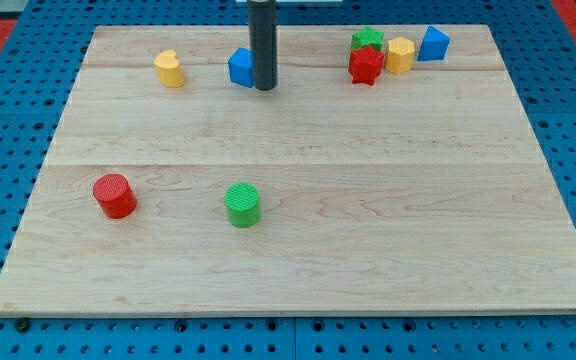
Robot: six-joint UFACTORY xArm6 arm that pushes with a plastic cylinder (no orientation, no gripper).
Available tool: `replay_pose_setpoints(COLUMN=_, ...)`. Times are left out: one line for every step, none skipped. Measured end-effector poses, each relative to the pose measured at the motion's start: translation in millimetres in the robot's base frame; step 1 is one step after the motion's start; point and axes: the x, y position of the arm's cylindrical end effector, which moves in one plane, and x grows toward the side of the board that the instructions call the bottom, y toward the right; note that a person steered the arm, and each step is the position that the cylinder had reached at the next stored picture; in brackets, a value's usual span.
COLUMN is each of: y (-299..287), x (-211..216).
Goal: Slide the heart into the blue cube
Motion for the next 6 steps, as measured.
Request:
replay_pose_setpoints(y=-11, x=-17)
replay_pose_setpoints(y=0, x=35)
replay_pose_setpoints(y=-73, x=64)
replay_pose_setpoints(y=-170, x=21)
replay_pose_setpoints(y=-220, x=4)
replay_pose_setpoints(y=-217, x=15)
